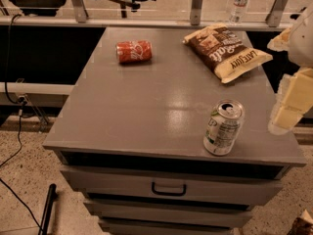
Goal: Move brown chip bag near 7up can
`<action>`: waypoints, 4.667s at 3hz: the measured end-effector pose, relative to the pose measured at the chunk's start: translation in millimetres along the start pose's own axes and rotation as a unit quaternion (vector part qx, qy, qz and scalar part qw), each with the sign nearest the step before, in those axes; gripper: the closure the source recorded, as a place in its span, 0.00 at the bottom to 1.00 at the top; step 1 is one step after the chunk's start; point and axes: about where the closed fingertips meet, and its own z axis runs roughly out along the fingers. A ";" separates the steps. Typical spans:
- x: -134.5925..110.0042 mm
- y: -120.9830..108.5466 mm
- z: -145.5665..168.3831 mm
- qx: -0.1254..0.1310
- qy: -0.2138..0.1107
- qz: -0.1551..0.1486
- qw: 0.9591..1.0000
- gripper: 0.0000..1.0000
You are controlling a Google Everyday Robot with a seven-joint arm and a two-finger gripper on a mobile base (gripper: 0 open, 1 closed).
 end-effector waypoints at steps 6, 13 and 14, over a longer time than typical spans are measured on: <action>73.7 -232.4 34.6 0.191 -0.037 -0.017 0.981 0.00; 45.3 -247.5 158.3 0.069 -0.212 0.034 0.974 0.97; 30.5 -223.4 114.0 0.075 -0.228 -0.028 0.970 1.00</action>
Offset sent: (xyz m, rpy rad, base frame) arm 0.0864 -0.0608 0.0363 -0.2842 -0.1722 -0.0371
